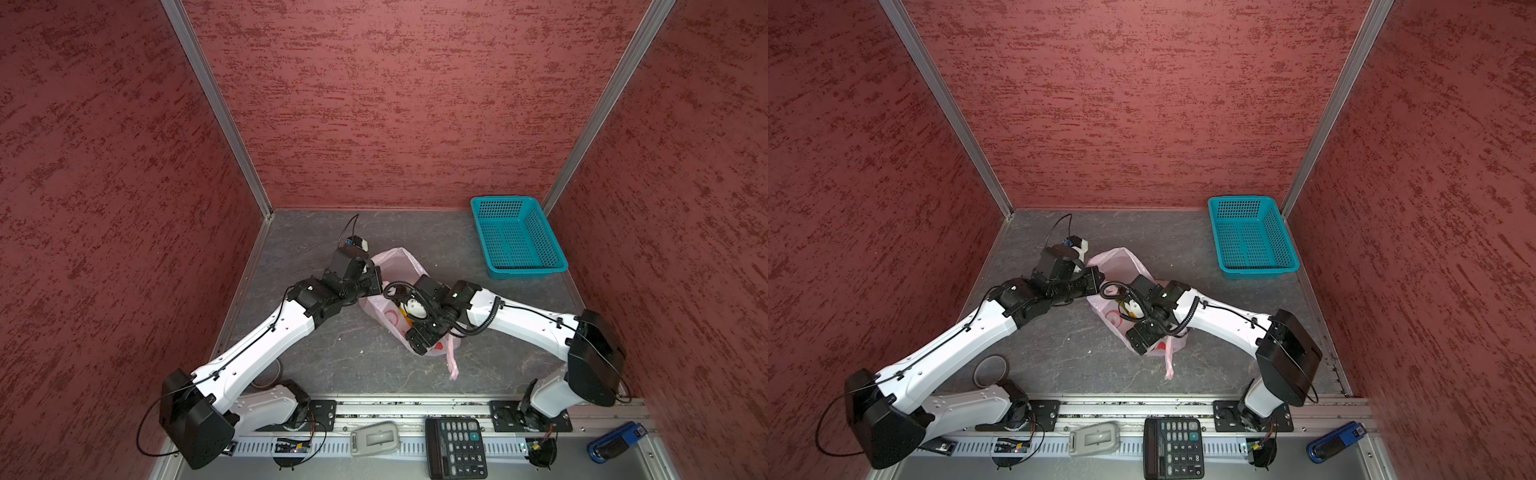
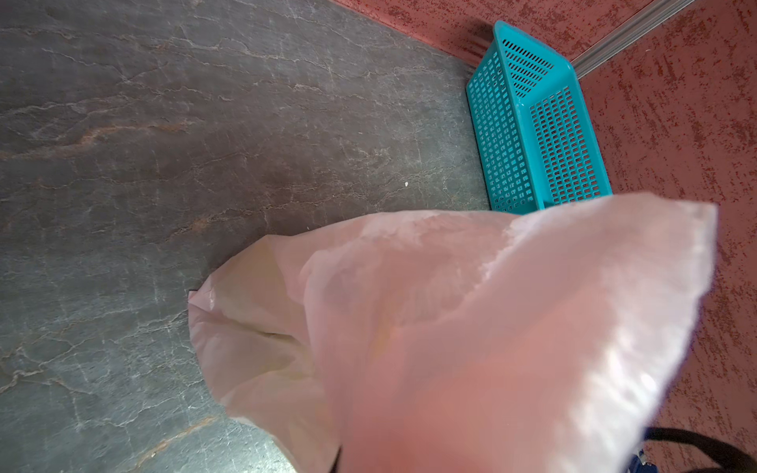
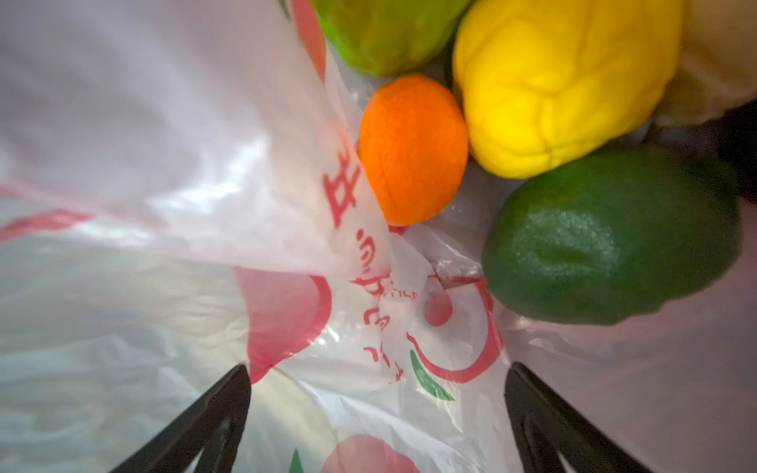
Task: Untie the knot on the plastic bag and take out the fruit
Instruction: 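Hold the bag rim with the left gripper while the right gripper reaches into the bag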
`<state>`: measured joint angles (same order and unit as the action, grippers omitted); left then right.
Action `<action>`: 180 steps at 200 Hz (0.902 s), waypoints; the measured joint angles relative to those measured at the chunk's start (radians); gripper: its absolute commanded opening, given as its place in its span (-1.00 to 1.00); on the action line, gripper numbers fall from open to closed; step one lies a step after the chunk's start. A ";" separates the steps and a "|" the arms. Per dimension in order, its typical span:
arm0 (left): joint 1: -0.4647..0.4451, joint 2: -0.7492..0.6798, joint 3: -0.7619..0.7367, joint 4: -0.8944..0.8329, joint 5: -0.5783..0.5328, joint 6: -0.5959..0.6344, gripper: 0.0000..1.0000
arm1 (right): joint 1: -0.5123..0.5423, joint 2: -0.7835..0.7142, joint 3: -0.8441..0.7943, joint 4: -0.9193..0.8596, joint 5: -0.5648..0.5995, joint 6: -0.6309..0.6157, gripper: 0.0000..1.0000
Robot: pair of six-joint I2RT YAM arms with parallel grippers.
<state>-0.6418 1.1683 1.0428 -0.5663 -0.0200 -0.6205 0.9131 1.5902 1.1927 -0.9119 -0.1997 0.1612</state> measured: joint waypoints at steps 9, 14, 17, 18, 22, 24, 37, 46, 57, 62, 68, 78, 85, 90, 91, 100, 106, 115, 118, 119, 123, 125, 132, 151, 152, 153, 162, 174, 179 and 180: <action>-0.005 -0.002 0.000 -0.009 0.000 0.000 -1.00 | -0.005 0.015 0.034 -0.003 0.000 0.008 0.97; -0.006 -0.005 -0.001 -0.014 0.000 0.000 -1.00 | -0.008 0.024 0.051 -0.003 0.000 0.014 0.96; -0.008 -0.007 -0.001 -0.019 0.000 0.000 -1.00 | -0.009 0.031 0.064 -0.004 0.000 0.017 0.96; -0.008 -0.008 -0.001 -0.020 0.000 0.000 -1.00 | -0.009 0.032 0.066 -0.004 0.000 0.019 0.96; -0.008 -0.011 -0.002 -0.026 -0.001 0.000 -1.00 | -0.011 0.040 0.079 -0.004 0.000 0.023 0.97; -0.008 -0.013 -0.002 -0.030 -0.001 0.000 -1.00 | -0.013 0.043 0.085 -0.003 0.000 0.025 0.96; -0.009 -0.028 -0.002 -0.058 -0.002 0.000 -1.00 | -0.023 0.062 0.114 0.002 0.001 0.041 0.97; -0.010 -0.038 -0.002 -0.077 -0.002 0.000 -1.00 | -0.034 0.071 0.126 0.003 0.000 0.051 0.96; -0.016 -0.050 -0.002 -0.099 -0.001 0.000 -1.00 | -0.050 0.083 0.137 0.006 0.000 0.061 0.97; -0.021 -0.054 -0.002 -0.109 -0.001 0.000 -1.00 | -0.056 0.089 0.141 0.005 0.000 0.065 0.97; -0.026 -0.060 -0.004 -0.119 -0.001 0.000 -1.00 | -0.065 0.095 0.143 0.010 0.002 0.071 0.96; -0.036 -0.069 -0.010 -0.134 0.000 0.000 -1.00 | -0.076 0.103 0.143 0.016 0.008 0.080 0.96; -0.045 -0.076 -0.016 -0.145 0.000 0.000 -1.00 | -0.085 0.109 0.142 0.021 0.012 0.089 0.97; -0.050 -0.079 -0.020 -0.153 0.000 0.000 -1.00 | -0.092 0.113 0.142 0.029 0.014 0.095 0.96; -0.052 -0.079 -0.021 -0.154 0.000 0.000 -1.00 | -0.093 0.114 0.142 0.029 0.015 0.096 0.97; -0.068 -0.082 -0.029 -0.169 -0.001 -0.002 -1.00 | -0.105 0.119 0.142 0.039 0.025 0.109 0.97; -0.082 -0.082 -0.035 -0.178 -0.001 -0.005 -1.00 | -0.113 0.122 0.142 0.043 0.036 0.117 0.97; -0.107 -0.082 -0.043 -0.189 -0.003 -0.012 -1.00 | -0.122 0.122 0.138 0.044 0.063 0.129 0.96; -0.117 -0.082 -0.045 -0.193 -0.004 -0.014 -1.00 | -0.124 0.122 0.136 0.044 0.072 0.132 0.96; -0.122 -0.082 -0.047 -0.196 -0.005 -0.016 -1.00 | -0.124 0.122 0.136 0.044 0.074 0.134 0.96; -0.135 -0.082 -0.050 -0.203 -0.007 -0.020 -1.00 | -0.127 0.121 0.131 0.045 0.086 0.139 0.97; -0.143 -0.082 -0.051 -0.205 -0.008 -0.023 -1.00 | -0.129 0.120 0.127 0.046 0.094 0.142 0.97; -0.166 -0.082 -0.059 -0.212 -0.009 -0.032 -1.00 | -0.134 0.115 0.110 0.050 0.116 0.153 0.96; -0.221 -0.083 -0.094 -0.219 -0.019 -0.064 -1.00 | -0.148 0.084 0.029 0.058 0.165 0.179 0.97; -0.223 -0.083 -0.096 -0.219 -0.019 -0.065 -1.00 | -0.148 0.083 0.025 0.058 0.167 0.180 0.96; -0.226 -0.083 -0.100 -0.219 -0.021 -0.068 -1.00 | -0.148 0.081 0.021 0.058 0.169 0.181 0.96; -0.247 -0.083 -0.124 -0.219 -0.031 -0.084 -1.00 | -0.150 0.062 -0.026 0.061 0.190 0.191 0.97; -0.271 -0.082 -0.154 -0.218 -0.047 -0.103 -1.00 | -0.151 0.044 -0.080 0.070 0.214 0.206 0.97; -0.280 -0.081 -0.166 -0.218 -0.054 -0.110 -1.00 | -0.151 0.040 -0.100 0.076 0.224 0.211 0.97; -0.283 -0.080 -0.168 -0.218 -0.056 -0.112 -1.00 | -0.151 0.040 -0.105 0.079 0.225 0.211 0.97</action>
<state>-0.9253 1.0878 0.8749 -0.7841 -0.0765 -0.7322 0.7616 1.6299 1.0878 -0.8333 0.0250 0.3725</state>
